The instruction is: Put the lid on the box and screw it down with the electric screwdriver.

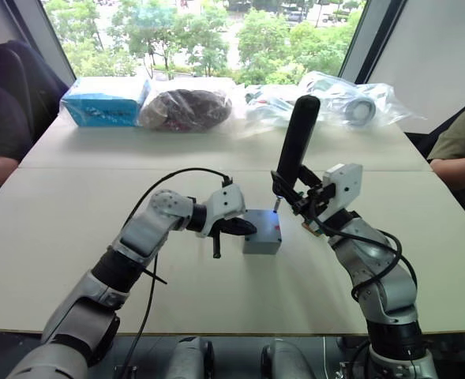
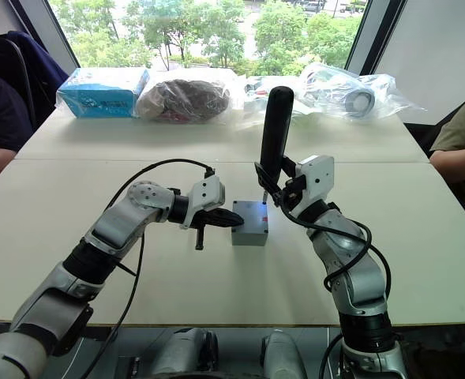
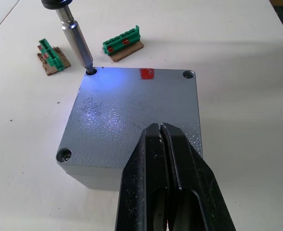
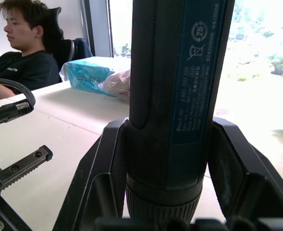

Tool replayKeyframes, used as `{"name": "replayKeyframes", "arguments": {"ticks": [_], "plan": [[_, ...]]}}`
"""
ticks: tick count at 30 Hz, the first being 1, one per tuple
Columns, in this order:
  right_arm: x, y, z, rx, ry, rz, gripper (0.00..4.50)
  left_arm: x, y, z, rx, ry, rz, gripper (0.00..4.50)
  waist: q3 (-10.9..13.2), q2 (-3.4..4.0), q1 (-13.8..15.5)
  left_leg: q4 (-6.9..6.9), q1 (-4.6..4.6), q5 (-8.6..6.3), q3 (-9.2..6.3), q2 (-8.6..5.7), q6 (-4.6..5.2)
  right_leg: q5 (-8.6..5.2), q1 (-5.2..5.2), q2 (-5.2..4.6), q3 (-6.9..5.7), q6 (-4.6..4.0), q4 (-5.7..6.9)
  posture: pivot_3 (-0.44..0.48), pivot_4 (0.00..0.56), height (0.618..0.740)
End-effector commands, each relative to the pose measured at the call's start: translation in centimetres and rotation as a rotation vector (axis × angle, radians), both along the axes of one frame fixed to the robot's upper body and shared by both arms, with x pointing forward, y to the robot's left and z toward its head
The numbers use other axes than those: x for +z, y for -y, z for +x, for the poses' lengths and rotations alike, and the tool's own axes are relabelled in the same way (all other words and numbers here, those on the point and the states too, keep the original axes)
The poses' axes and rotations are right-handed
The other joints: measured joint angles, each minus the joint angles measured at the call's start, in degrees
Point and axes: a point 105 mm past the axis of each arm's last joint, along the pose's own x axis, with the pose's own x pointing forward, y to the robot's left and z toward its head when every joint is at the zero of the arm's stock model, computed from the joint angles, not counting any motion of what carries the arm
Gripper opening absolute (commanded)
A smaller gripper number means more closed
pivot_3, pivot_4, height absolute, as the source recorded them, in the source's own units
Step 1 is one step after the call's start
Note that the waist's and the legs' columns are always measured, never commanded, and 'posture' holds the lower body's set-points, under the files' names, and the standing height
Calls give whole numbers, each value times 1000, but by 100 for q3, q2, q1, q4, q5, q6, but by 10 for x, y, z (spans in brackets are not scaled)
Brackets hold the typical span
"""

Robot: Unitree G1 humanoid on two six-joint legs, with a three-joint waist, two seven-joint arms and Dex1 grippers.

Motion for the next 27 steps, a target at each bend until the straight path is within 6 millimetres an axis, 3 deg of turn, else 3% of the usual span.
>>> {"name": "replayKeyframes", "arguments": {"ticks": [1, 5, 9, 14, 16, 19, 21, 23, 26, 27], "plan": [[-39, 0, 2, 5, -176, -44, 1800, -12, -5, 2, 23, -18, 49, 0, 0, 0, -8, -4, 3, 0, 0, 0, 0, -3, 1, 0, 0, -5, 0, 0, 150, 740], [-12, -2, 2, 26, -94, -22, 1800, -14, -4, 2, 28, -23, 44, 0, 0, 1, -23, -9, 5, 0, 0, 1, 0, -6, 1, 0, 0, -11, 0, 0, 150, 740], [42, -6, -5, 111, 70, 0, 1800, -17, -3, -1, 28, -42, 39, 0, 8, 13, -30, -10, 4, 0, 0, -1, 0, -6, -2, -4, 0, -11, -1, 0, 150, 740], [115, 9, -1, 147, 147, 83, 1800, -11, -4, 1, 43, -63, 0, 0, 41, 53, -65, -12, -55, 7, 1, -7, -8, -5, -39, -13, 0, -9, 6, 0, 150, 740], [135, 16, 1, 141, 151, 95, 1800, 2, -1, 2, 45, -75, -81, 0, 47, 60, -79, -9, -83, 13, 0, -8, -11, -2, -67, -12, -5, -4, 14, 0, 150, 740], [153, 32, 6, 96, 136, 97, 1800, 48, 6, 3, 48, -117, -333, 0, 67, 64, -99, -10, -92, 13, -5, -9, -11, 8, -67, -12, -22, 13, 9, 0, 150, 740], [154, 49, 13, 45, 72, 106, 1800, 60, 3, 6, 68, -113, -371, 0, 83, 53, -112, -10, -103, 13, -7, -8, -10, 9, -75, -9, -27, 16, 7, 0, 150, 740], [144, 69, 19, 12, -69, 87, 1800, 66, -3, 7, 78, -89, -368, 0, 97, 50, -108, -7, -107, 14, -6, -10, -8, 10, -76, -6, -29, 18, 9, 0, 150, 740], [80, 126, 16, -108, -543, -49, 1800, 65, -26, 4, 63, -22, -259, 0, 119, 60, -76, -5, -109, 13, -4, -17, -3, 10, -74, -9, -33, 18, 8, 0, 150, 740], [70, 139, 13, -152, -621, -65, 1800, 64, -30, 3, 57, -10, -226, 0, 123, 54, -65, -6, -110, 12, -4, -18, -1, 10, -74, -10, -36, 17, 7, 0, 150, 740]]}}
